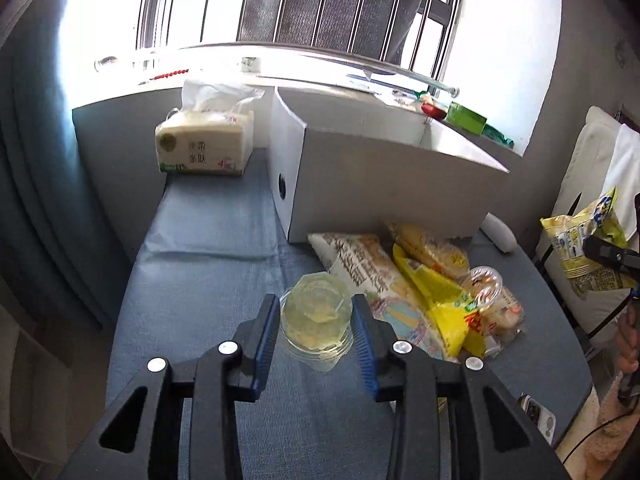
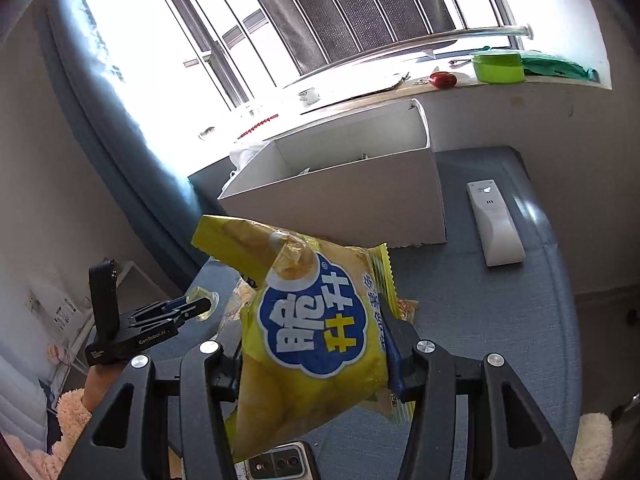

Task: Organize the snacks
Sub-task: 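Grasp the jelly cup with the left tool while the right carries the chip bag to the box, then release the jelly cup into the box with the left tool while the right releases the chip bag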

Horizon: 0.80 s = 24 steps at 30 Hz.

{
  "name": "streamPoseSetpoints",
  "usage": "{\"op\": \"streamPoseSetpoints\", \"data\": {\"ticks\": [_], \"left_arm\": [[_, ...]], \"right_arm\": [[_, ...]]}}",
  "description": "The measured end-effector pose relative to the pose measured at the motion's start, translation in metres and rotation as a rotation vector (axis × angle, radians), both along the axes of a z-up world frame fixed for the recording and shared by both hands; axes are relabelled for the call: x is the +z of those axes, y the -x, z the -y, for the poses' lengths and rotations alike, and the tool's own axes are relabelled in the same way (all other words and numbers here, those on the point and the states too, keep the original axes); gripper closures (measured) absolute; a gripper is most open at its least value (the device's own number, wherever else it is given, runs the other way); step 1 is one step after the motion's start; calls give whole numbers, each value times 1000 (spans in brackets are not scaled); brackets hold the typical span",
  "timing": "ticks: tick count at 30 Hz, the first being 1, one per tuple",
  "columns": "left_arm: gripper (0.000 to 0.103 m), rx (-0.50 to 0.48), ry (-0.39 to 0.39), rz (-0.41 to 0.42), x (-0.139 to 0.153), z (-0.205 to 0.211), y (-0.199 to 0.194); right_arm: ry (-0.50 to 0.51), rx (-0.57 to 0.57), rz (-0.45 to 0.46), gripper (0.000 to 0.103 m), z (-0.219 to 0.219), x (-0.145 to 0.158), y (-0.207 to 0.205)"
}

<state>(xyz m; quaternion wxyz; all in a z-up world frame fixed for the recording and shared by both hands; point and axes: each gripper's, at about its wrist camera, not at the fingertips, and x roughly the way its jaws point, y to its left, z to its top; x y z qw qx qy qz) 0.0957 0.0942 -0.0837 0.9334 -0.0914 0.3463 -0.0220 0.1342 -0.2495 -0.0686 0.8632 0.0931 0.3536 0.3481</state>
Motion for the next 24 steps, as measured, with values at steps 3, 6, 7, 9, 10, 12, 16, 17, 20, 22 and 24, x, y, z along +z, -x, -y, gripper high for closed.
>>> {"op": "streamPoseSetpoints", "data": {"ticks": [3,6,7,9,10,12,16,17,20,22,24], "left_arm": [[63,-19,11,63,29,-3,-15],[63,-28,31,98,57,-1,-38],[63,-29,28,106,66,1,-47],[63,-51,28,128,83,7,-63],[63,-65,28,140,90,10,-72],[63,-75,1,157,103,20,-93],[63,-93,-56,138,108,37,-140],[63,-95,-59,128,107,40,-150],[40,-71,-82,98,102,42,-173],[1,-19,-101,65,96,36,-182],[0,5,-60,49,93,26,-184]], "right_arm": [[-6,4,26,47,-9,16,-10],[-31,23,54,47,-20,38,-26],[-42,28,55,47,-23,44,-33],[-58,22,49,47,-30,57,-51],[-63,20,53,47,-34,63,-59],[-65,7,58,47,-42,74,-80],[-32,-52,20,47,-54,78,-127],[-13,-68,17,47,-56,78,-137],[26,-112,3,45,-59,76,-164],[45,-149,-29,33,-57,72,-179],[22,-186,-47,2,-51,70,-187]]}}
